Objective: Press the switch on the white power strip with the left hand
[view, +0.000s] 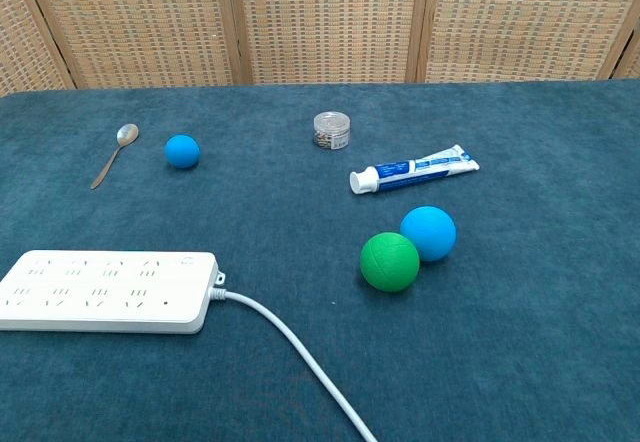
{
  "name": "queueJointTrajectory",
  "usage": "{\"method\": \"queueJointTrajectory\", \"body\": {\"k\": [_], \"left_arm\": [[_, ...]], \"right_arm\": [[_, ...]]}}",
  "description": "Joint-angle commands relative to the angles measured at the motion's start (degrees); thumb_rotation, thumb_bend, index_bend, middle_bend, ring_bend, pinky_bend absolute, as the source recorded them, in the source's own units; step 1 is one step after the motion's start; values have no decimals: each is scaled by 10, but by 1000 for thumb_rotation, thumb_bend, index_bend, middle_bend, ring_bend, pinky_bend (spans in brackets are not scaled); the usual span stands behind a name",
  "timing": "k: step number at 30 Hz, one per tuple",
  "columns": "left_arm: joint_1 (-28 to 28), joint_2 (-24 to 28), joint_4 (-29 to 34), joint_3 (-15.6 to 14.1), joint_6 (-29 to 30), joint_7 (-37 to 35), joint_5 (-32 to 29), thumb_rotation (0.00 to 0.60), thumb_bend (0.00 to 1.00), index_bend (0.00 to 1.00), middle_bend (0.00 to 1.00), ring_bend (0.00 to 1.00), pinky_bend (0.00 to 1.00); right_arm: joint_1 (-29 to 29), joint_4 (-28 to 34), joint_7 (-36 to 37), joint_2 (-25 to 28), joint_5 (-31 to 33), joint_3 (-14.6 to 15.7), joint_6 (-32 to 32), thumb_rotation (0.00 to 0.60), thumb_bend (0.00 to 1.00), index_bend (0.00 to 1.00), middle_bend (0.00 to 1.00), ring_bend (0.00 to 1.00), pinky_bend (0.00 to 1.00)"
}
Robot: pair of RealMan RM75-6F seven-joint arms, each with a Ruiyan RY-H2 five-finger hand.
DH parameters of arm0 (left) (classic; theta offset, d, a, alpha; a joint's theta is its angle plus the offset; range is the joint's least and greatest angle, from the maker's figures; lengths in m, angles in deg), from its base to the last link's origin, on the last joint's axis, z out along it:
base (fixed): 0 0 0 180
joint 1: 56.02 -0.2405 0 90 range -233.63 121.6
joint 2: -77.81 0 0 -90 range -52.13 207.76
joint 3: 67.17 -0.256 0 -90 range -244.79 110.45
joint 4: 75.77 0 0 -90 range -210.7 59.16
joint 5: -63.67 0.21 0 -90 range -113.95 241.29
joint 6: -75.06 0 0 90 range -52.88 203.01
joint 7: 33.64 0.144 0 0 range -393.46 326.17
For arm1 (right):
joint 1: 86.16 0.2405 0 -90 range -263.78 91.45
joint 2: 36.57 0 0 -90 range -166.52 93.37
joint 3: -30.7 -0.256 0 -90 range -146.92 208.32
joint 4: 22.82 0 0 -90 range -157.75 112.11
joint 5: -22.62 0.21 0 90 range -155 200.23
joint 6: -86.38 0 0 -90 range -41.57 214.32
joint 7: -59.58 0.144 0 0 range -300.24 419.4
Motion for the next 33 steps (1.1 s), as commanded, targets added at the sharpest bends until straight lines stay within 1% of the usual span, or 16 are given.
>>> {"method": "queueJointTrajectory", "body": {"k": [1,9,11,12,13,14,15,16,18,20,21,23,25,27,28,33], "left_arm": [[1,1,0,0,-3,-2,-2,600,0,0,0,0,0],[1,9,9,-5,-12,-12,-2,600,0,0,4,0,0],[3,10,11,-7,-17,-13,-1,600,0,0,166,85,13],[5,9,11,-6,-21,-12,-1,600,0,0,377,261,130],[9,5,10,-5,-25,-9,-1,600,0,0,611,484,339],[12,0,8,-3,-27,-8,1,600,0,0,743,631,499],[16,-8,4,-1,-28,-10,6,600,3,0,880,789,730],[22,-17,-1,-1,-31,-18,14,600,45,0,953,887,873],[36,-45,-17,-1,-37,-39,36,600,115,0,1000,980,982],[47,-63,-21,-9,-60,-49,41,600,116,0,1000,1000,1000],[58,-70,-15,-17,-92,-47,37,600,117,0,1000,1000,1000],[76,-74,5,-23,-144,-26,20,600,306,0,1000,1000,1000],[96,-77,34,-28,-200,-4,1,600,746,35,1000,1000,1000],[114,-83,54,-25,-243,19,-21,600,961,105,1000,1000,1000],[124,-88,63,-24,-268,32,-39,600,998,144,1000,1000,1000],[157,-119,86,-4,-337,107,-126,600,1000,195,1000,1000,1000]], "right_arm": [[0,0,-1,0,1,0,0,600,0,0,0,0,0],[1,0,-2,-1,3,1,6,600,0,0,0,0,0],[1,2,-1,-1,3,-1,5,600,0,0,0,0,0],[1,3,0,0,4,-1,4,600,0,0,0,0,0],[1,4,0,0,5,-1,4,600,0,0,0,0,0],[1,4,1,0,6,-2,5,600,0,0,0,0,0],[1,3,1,0,7,-2,6,600,0,0,0,0,0],[1,2,1,0,9,-2,8,600,0,0,0,0,0],[2,0,3,0,13,-3,11,600,0,0,0,0,0],[2,0,6,0,16,-4,11,600,0,0,0,0,0],[2,0,8,0,16,-5,11,600,0,0,0,0,0],[3,0,9,1,15,-5,13,600,0,0,0,0,0],[4,-1,9,0,15,-4,15,600,0,0,0,0,0],[5,-2,9,0,16,-4,18,600,0,0,0,0,0],[6,-3,10,0,17,-4,20,600,0,0,0,0,0],[8,-5,13,0,21,-4,27,600,0,0,0,0,0]]}}
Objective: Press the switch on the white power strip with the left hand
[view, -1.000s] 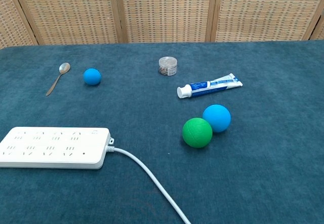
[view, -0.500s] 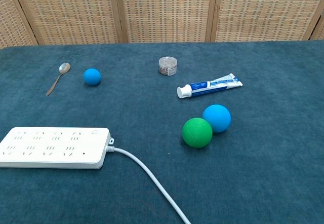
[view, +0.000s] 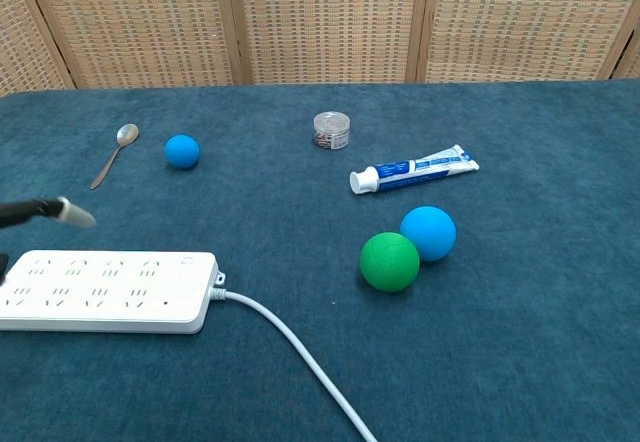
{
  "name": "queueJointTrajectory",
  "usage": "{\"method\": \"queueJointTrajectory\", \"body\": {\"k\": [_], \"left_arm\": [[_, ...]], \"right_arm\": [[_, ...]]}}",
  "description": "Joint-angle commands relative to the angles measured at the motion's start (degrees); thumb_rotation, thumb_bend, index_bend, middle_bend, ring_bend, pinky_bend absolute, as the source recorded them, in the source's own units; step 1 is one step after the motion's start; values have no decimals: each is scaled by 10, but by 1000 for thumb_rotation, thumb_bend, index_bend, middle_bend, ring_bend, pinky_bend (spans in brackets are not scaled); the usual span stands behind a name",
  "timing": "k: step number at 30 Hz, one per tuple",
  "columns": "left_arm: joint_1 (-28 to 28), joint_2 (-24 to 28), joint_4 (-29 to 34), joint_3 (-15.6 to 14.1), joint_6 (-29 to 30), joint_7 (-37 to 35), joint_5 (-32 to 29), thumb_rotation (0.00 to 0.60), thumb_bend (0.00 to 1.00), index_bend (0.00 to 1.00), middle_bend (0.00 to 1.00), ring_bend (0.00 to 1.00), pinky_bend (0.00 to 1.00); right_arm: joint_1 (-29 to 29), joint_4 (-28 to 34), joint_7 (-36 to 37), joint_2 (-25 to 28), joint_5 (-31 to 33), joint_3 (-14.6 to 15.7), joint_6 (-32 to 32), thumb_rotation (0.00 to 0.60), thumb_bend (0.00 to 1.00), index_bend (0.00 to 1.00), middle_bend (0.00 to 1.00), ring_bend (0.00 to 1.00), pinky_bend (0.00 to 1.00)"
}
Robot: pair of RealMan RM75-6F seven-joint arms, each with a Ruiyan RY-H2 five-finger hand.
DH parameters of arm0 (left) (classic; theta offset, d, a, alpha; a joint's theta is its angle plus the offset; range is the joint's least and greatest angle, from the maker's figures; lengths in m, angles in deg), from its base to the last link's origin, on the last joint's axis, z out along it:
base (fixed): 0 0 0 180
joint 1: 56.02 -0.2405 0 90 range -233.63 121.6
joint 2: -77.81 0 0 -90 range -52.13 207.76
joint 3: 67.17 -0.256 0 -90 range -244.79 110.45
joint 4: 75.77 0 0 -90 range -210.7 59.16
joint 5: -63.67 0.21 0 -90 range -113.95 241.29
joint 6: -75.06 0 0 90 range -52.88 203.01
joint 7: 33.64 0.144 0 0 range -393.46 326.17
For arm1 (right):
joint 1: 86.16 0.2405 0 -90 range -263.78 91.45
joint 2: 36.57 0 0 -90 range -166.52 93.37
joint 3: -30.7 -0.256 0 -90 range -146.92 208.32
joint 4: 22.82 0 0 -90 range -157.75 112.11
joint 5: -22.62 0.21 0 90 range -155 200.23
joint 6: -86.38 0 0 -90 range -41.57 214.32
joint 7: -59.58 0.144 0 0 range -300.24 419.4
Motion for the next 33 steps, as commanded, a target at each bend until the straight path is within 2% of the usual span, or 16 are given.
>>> {"method": "queueJointTrajectory", "body": {"k": [1,6,13,21,33], "left_arm": [[40,-34,33,14,-59,77,-81,600,1000,199,1000,1000,1000],[59,-66,43,26,-70,149,-148,600,1000,201,1000,1000,1000],[81,-94,43,32,-69,203,-212,600,1000,202,1000,1000,1000],[92,-106,39,28,-54,224,-231,600,1000,223,1000,1000,1000],[97,-94,42,17,-36,225,-246,600,1000,227,1000,1000,1000]], "right_arm": [[1,-1,3,1,2,-1,3,600,0,0,0,0,0],[3,-4,9,2,10,-1,12,600,0,0,0,0,0],[4,-3,15,6,14,-1,17,600,0,0,0,0,0],[4,-3,17,8,17,-2,18,600,0,0,0,0,0],[4,-2,17,8,17,0,21,600,0,0,0,0,0]]}}
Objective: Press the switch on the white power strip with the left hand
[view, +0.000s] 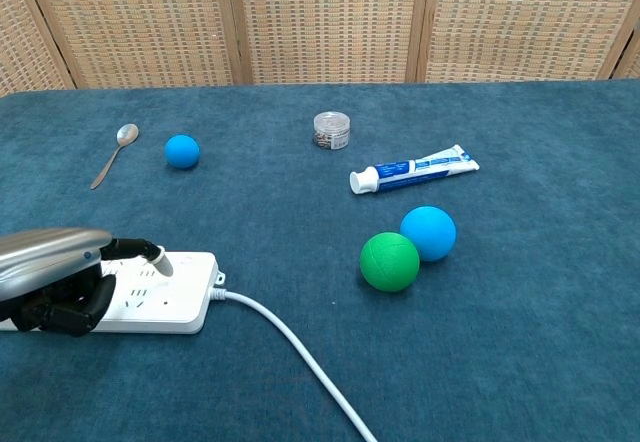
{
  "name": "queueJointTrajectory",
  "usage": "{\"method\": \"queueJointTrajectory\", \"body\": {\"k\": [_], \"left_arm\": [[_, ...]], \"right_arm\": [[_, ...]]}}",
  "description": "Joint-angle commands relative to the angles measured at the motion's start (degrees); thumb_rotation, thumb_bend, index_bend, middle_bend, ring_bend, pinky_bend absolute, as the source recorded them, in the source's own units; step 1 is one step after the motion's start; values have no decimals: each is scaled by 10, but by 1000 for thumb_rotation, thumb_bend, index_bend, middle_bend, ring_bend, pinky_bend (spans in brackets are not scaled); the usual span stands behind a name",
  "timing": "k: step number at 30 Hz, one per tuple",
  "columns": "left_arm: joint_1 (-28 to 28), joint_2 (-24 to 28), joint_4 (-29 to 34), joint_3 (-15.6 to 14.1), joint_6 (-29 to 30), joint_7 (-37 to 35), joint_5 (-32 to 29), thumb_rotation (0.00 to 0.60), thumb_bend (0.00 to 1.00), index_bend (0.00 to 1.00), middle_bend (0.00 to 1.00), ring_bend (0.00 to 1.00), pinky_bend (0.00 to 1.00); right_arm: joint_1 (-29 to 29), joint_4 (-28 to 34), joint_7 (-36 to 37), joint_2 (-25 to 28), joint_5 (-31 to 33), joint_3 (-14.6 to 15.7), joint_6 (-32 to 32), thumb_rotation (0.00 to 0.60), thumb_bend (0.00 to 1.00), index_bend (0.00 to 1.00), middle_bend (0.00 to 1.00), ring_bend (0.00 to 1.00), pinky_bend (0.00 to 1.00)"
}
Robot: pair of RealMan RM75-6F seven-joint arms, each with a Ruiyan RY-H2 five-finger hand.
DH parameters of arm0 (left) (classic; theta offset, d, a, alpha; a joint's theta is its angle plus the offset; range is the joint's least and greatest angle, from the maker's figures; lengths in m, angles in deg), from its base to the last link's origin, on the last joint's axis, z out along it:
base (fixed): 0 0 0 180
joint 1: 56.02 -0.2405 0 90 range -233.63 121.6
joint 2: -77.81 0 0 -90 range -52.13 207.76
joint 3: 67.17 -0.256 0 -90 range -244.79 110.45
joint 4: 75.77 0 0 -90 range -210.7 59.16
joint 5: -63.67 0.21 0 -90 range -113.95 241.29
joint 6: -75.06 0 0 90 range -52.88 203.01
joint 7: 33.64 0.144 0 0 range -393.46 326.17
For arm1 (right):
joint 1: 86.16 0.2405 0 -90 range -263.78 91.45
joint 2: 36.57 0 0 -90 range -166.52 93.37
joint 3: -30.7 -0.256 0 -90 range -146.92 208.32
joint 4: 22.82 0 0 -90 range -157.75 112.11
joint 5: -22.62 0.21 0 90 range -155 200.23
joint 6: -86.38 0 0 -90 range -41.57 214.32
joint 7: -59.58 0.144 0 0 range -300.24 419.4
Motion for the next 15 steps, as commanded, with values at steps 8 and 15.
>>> {"method": "queueJointTrajectory", "body": {"k": [8,15], "left_arm": [[15,-2,-8,-12,-16,5,-31,600,1000,236,1000,1000,1000],[21,0,-10,-18,-18,-4,-34,600,1000,252,1000,1000,1000]], "right_arm": [[0,1,-1,1,1,0,-1,600,0,0,0,0,0],[0,1,-2,1,0,1,0,600,0,0,0,0,0]]}}
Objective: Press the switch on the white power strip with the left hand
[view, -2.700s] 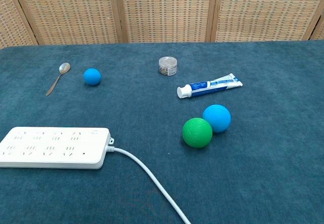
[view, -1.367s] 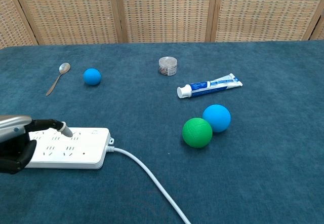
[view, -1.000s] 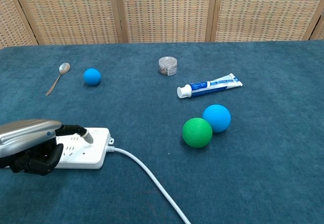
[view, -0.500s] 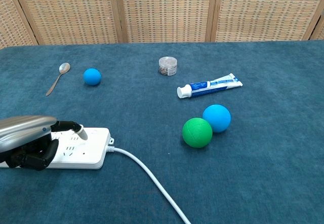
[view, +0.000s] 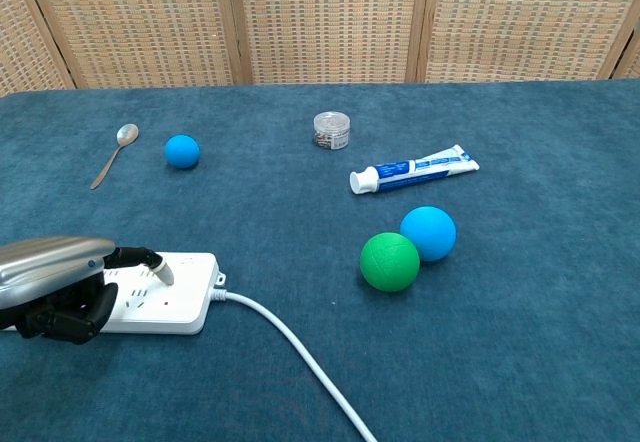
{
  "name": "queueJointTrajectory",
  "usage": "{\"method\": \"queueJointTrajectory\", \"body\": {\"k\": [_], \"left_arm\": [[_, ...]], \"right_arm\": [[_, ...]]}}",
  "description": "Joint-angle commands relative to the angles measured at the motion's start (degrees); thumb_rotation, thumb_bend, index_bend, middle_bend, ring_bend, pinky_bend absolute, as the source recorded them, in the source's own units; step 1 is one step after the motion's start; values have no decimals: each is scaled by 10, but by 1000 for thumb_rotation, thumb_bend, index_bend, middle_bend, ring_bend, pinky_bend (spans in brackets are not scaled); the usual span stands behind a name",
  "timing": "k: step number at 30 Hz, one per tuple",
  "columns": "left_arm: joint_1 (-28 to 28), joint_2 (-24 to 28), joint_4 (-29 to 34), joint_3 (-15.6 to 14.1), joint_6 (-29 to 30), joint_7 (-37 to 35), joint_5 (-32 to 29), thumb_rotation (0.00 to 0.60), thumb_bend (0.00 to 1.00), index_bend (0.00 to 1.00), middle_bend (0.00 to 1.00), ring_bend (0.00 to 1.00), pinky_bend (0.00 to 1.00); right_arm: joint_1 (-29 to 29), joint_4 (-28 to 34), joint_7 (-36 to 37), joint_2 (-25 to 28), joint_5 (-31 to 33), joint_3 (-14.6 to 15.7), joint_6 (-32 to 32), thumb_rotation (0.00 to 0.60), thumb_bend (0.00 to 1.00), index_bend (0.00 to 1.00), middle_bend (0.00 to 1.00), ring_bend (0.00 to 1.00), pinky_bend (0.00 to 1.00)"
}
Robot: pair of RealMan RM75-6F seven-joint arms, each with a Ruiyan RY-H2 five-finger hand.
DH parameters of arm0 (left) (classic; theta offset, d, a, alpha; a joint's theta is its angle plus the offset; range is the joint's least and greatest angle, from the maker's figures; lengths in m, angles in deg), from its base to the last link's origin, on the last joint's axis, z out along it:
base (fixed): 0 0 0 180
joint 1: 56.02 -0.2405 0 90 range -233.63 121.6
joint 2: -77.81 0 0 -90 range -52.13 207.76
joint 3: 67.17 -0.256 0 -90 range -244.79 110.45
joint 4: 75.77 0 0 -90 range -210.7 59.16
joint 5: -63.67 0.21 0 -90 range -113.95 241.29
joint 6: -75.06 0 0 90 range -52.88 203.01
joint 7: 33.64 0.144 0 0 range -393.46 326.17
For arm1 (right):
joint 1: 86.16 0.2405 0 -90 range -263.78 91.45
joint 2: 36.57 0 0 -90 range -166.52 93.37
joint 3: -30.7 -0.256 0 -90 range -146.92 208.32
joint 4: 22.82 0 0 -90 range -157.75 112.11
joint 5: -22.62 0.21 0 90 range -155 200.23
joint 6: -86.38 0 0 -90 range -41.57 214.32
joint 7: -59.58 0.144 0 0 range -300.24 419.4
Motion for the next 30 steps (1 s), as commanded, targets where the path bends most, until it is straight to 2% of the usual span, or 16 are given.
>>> {"method": "queueJointTrajectory", "body": {"k": [1,4,6,12,14,15,17,18,19,20,21,22,24,25,30], "left_arm": [[3,3,1,-3,-5,-4,-1,600,1000,253,1000,1000,1000],[4,7,6,-3,-4,-15,2,600,1000,253,1000,1000,1000],[-1,11,8,5,17,-33,25,600,1000,253,1000,1000,1000],[-37,56,22,22,111,-134,143,600,1000,253,1000,1000,1000],[-57,72,12,29,169,-175,196,600,999,253,1000,1000,1000],[-65,76,2,29,191,-191,219,600,938,245,998,993,1000],[-87,84,-31,31,252,-231,266,600,578,194,903,882,876],[-96,91,-43,26,266,-244,277,600,287,123,726,703,666],[-104,100,-48,19,271,-250,278,593,87,59,444,429,375],[-113,113,-47,13,269,-245,267,585,17,26,272,265,213],[-121,127,-39,8,267,-237,253,560,0,0,78,76,49],[-131,141,-30,8,275,-232,241,529,0,0,10,9,3],[-153,145,-28,12,302,-238,227,445,0,0,0,0,0],[-163,146,-30,10,311,-239,223,423,0,0,0,0,0],[-180,152,-40,2,309,-254,217,410,0,0,0,0,0]], "right_arm": [[0,1,0,0,-1,0,-1,600,0,0,0,0,0],[-1,1,1,1,-1,0,-2,600,0,0,0,0,0],[-1,1,2,1,0,0,-2,600,0,0,0,0,0],[0,1,3,1,-1,1,0,600,0,0,0,0,0],[0,3,3,2,-2,0,-2,600,0,0,0,0,0],[-1,4,3,2,-2,0,-2,600,0,0,0,0,0],[-1,6,3,3,-3,0,-4,600,0,0,0,0,0],[-1,6,4,4,-4,0,-4,600,0,0,0,0,0],[-2,7,4,4,-4,0,-5,600,0,0,0,0,0],[-2,7,5,4,-4,0,-6,600,0,0,0,0,0],[-2,8,5,4,-4,0,-6,600,0,0,0,0,0],[-3,9,5,5,-5,0,-7,600,0,0,0,0,0],[-4,10,4,5,-7,1,-10,600,0,0,0,0,0],[-5,11,3,5,-8,1,-12,600,0,0,0,0,0],[-6,14,0,5,-16,3,-17,600,0,0,0,0,0]]}}
